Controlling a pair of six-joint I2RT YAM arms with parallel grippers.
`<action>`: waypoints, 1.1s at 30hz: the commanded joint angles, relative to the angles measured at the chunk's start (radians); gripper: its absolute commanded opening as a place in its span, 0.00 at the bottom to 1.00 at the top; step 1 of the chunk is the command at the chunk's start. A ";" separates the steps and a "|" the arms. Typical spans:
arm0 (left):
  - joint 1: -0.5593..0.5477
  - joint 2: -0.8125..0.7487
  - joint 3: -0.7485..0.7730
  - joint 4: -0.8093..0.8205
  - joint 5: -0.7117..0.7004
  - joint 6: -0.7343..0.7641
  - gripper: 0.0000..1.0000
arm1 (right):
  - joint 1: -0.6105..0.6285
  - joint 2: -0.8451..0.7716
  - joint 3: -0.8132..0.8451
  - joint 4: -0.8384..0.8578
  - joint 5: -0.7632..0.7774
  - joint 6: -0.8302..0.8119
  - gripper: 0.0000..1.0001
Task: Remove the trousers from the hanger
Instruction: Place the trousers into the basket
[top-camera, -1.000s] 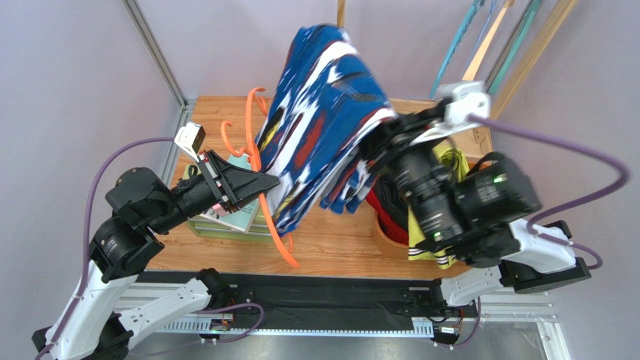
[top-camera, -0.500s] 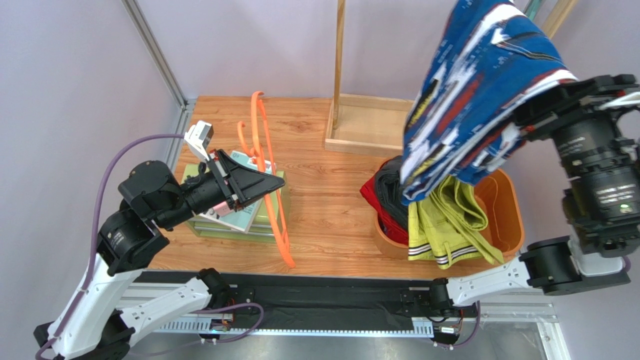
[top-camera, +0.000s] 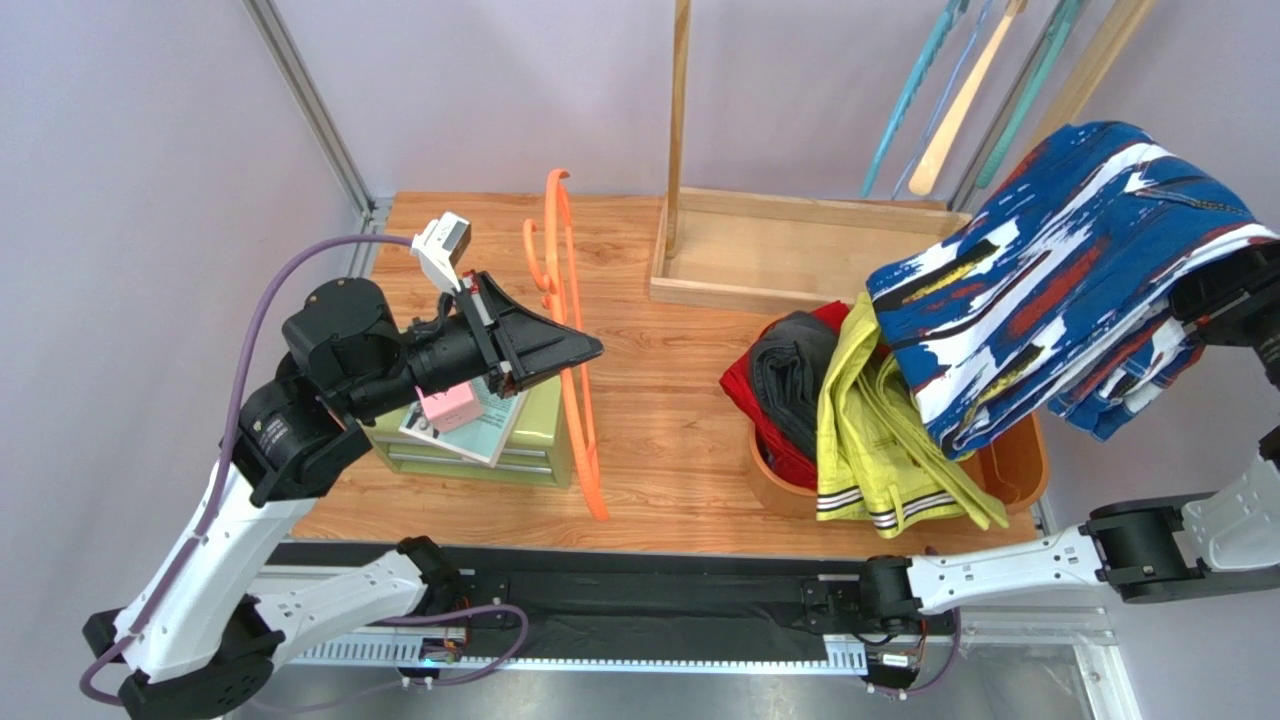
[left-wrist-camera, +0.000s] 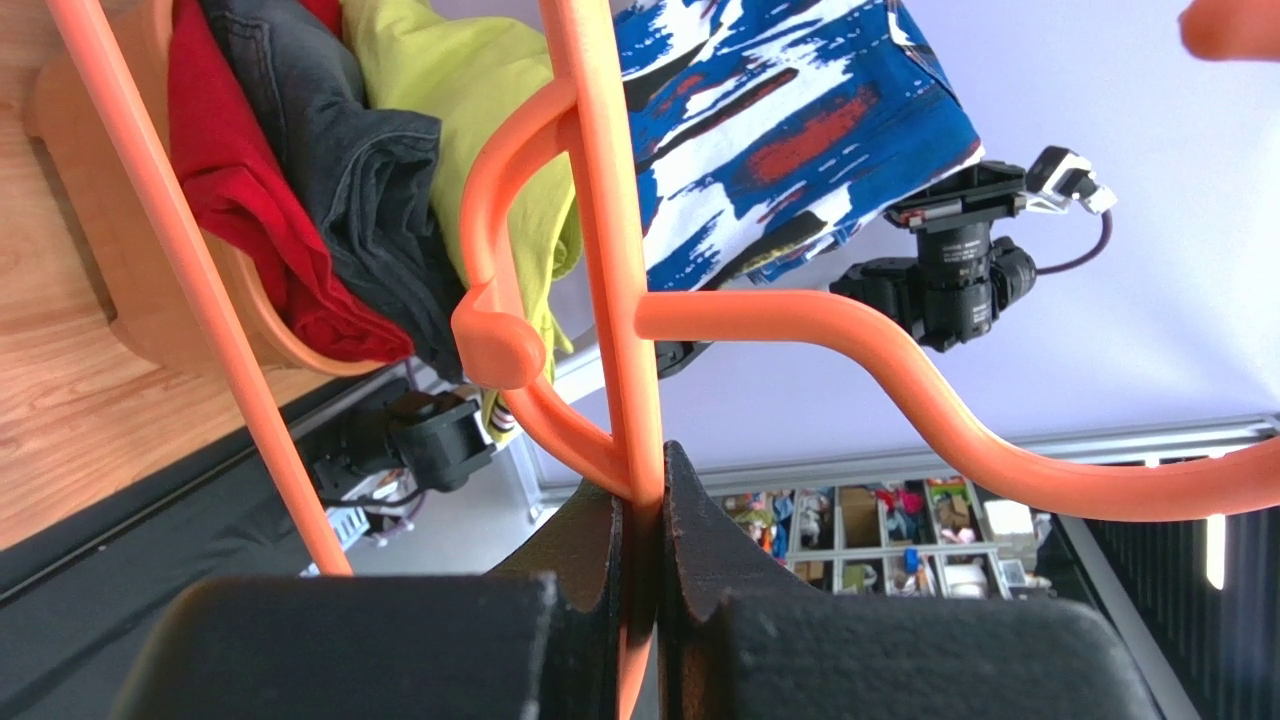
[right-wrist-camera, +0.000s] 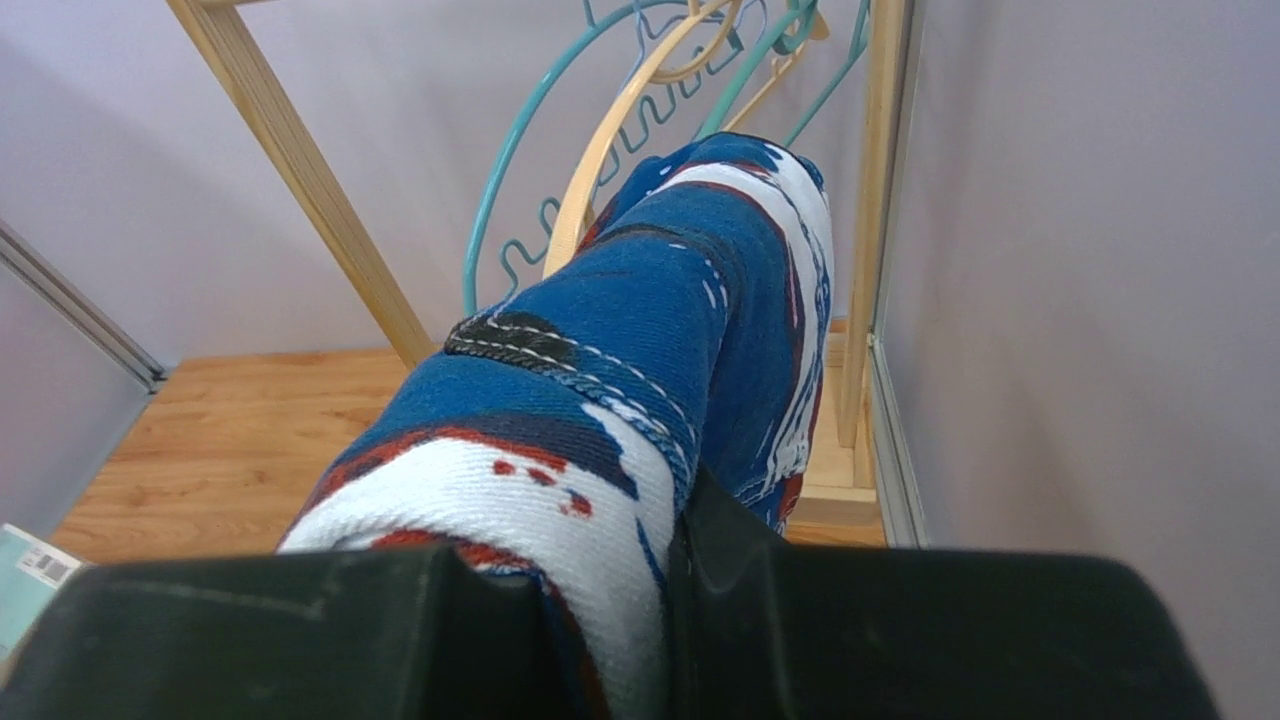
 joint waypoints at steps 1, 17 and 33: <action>0.000 0.004 0.044 0.047 0.034 0.020 0.00 | 0.000 -0.027 -0.061 -0.059 0.012 0.001 0.00; 0.000 -0.010 0.033 0.047 0.031 0.014 0.00 | -0.009 0.105 0.181 0.155 -0.139 -0.400 0.00; 0.000 -0.014 0.007 0.059 0.050 0.007 0.00 | 0.148 -0.338 -0.680 -0.192 0.174 0.693 0.01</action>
